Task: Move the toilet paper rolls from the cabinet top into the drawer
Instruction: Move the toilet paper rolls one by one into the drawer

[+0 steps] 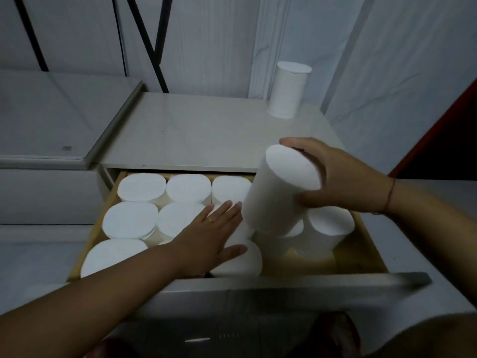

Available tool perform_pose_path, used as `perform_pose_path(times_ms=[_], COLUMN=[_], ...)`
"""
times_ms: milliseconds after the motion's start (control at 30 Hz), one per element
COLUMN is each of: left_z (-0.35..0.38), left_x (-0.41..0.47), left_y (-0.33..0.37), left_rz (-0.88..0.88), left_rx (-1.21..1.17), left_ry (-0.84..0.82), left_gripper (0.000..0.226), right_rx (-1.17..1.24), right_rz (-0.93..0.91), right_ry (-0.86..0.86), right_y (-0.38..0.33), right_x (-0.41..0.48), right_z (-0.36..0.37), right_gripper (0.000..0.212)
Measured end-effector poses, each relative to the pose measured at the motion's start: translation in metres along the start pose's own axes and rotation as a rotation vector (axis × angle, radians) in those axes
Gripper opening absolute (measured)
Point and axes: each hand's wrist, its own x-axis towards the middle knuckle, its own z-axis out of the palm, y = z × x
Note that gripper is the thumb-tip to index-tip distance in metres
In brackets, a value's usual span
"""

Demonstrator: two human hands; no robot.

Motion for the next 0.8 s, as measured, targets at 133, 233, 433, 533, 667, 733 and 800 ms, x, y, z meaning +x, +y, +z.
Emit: perform_pose_path(times_ms=[133, 233, 433, 533, 667, 733, 800], left_z=[0.005, 0.006, 0.009, 0.009, 0.009, 0.010, 0.010], left_x=[-0.001, -0.002, -0.004, -0.004, -0.004, -0.005, -0.005], left_y=[0.005, 0.005, 0.006, 0.005, 0.006, 0.006, 0.006], left_rz=[0.021, 0.036, 0.042, 0.046, 0.048, 0.049, 0.048], left_rx=[0.097, 0.131, 0.139, 0.139, 0.141, 0.138, 0.134], left_ry=[-0.013, -0.015, -0.008, -0.003, -0.003, -0.001, 0.000], left_gripper=[0.076, 0.081, 0.080, 0.082, 0.083, 0.082, 0.081], right_rx=[0.006, -0.016, 0.021, 0.002, -0.004, -0.005, -0.003], right_rz=[-0.030, -0.022, 0.009, 0.003, -0.015, -0.018, -0.020], right_ry=[-0.117, -0.168, -0.176, -0.194, -0.214, -0.227, -0.246], right_y=[0.004, 0.010, 0.017, 0.018, 0.018, 0.018, 0.016], right_x=[-0.039, -0.056, -0.070, -0.071, -0.070, -0.068, -0.065], right_z=[0.002, 0.006, 0.007, 0.007, 0.007, 0.009, 0.016], right_gripper=[0.091, 0.095, 0.097, 0.097, 0.094, 0.094, 0.092])
